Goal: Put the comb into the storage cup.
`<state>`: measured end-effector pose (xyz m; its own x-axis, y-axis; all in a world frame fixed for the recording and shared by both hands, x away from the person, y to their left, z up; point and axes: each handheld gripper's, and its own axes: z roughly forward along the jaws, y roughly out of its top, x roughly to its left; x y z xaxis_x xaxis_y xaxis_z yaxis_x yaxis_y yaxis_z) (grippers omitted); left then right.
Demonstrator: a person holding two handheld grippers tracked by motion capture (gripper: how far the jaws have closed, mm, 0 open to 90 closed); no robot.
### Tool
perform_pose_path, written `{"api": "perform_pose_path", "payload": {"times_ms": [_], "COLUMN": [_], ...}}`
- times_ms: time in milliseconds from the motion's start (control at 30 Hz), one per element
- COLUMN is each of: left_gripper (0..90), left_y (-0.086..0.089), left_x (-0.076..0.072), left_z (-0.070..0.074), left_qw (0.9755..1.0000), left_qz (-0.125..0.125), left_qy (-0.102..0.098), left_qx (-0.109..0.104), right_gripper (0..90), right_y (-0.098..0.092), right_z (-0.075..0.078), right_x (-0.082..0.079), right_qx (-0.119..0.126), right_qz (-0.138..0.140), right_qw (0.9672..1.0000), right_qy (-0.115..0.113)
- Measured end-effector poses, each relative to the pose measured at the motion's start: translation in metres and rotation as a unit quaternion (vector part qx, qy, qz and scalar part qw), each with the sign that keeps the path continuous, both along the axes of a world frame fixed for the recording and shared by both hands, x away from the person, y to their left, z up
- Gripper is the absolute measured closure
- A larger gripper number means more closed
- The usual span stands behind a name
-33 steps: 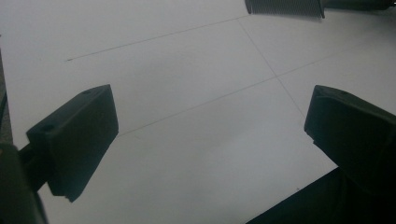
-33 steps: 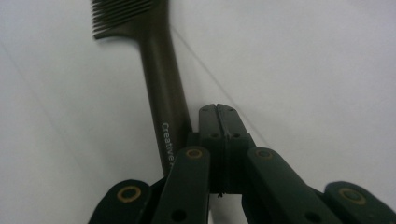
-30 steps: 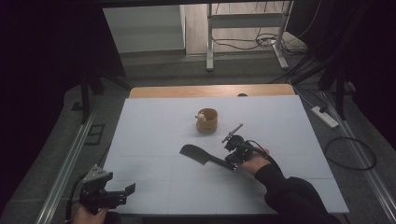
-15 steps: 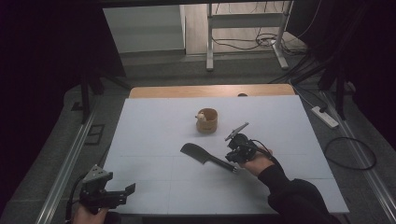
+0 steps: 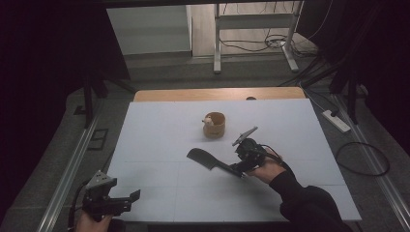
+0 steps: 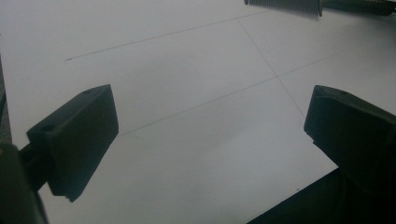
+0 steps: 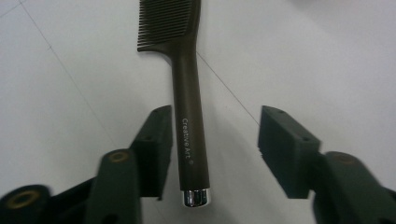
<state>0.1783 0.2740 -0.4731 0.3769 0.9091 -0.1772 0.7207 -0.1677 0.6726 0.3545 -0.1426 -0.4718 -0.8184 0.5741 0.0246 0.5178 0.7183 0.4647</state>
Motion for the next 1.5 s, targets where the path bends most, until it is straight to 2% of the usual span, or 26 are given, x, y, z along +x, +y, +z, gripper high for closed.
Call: {"api": "perform_pose_path", "payload": {"times_ms": [167, 200, 233, 300, 333, 467, 667, 867, 967, 1033, 1333, 1500], "left_gripper": [3.7, 3.7, 3.7, 3.7, 3.7, 3.7, 3.7, 3.7, 3.7, 3.7, 3.7, 3.7], "left_y": [0.0, 0.0, 0.0, 0.0, 0.0, 0.0, 0.0, 0.0, 0.0, 0.001, 0.001, 0.001], "left_x": [0.0, 0.0, 0.0, 0.0, 0.001, 0.001, 0.0, 0.0, 0.0, 0.0, 0.0, 0.0], "left_z": [0.0, 0.0, 0.0, 0.0, 0.0, 0.0, 0.0, 0.0, 0.0, 0.0, 0.0, 0.0], "left_qw": [1.0, 1.0, 1.0, 1.0, 1.0, 1.0, 1.0, 1.0, 1.0, 1.0, 1.0, 1.0], "left_qz": [-0.001, -0.001, -0.001, -0.001, -0.001, -0.001, -0.001, -0.001, -0.001, -0.001, -0.001, -0.001], "left_qy": [0.0, 0.0, 0.0, 0.0, 0.0, 0.0, 0.0, 0.0, 0.0, 0.0, 0.0, -0.001], "left_qx": [0.001, 0.0, 0.0, 0.0, 0.0, 0.0, -0.001, -0.003, -0.002, -0.003, -0.003, -0.002], "right_gripper": [19.7, 19.7, 14.3, 11.5, 6.1, 0.0, 0.0, 0.0, 0.0, 0.0, 0.0, 0.0], "right_y": [0.007, 0.007, 0.009, 0.009, 0.011, 0.014, 0.018, 0.022, 0.022, 0.023, 0.024, 0.022], "right_z": [-0.001, -0.001, -0.001, -0.002, -0.003, -0.003, -0.002, -0.01, -0.013, -0.018, -0.032, -0.041], "right_x": [-0.001, -0.001, -0.001, -0.001, 0.0, 0.0, 0.001, 0.002, 0.002, 0.002, 0.001, 0.002], "right_qx": [-0.019, -0.019, -0.021, -0.021, -0.023, -0.022, -0.028, -0.047, -0.048, -0.051, -0.064, -0.071], "right_qz": [0.006, 0.006, 0.007, 0.007, 0.006, 0.006, 0.01, 0.009, 0.008, 0.008, 0.015, 0.022], "right_qw": [0.9998, 0.9998, 0.9997, 0.9997, 0.9997, 0.9997, 0.9996, 0.9989, 0.9988, 0.9986, 0.9976, 0.9966], "right_qy": [-0.009, -0.009, -0.009, -0.008, -0.005, 0.002, 0.003, 0.003, 0.003, 0.011, 0.021, 0.037]}}
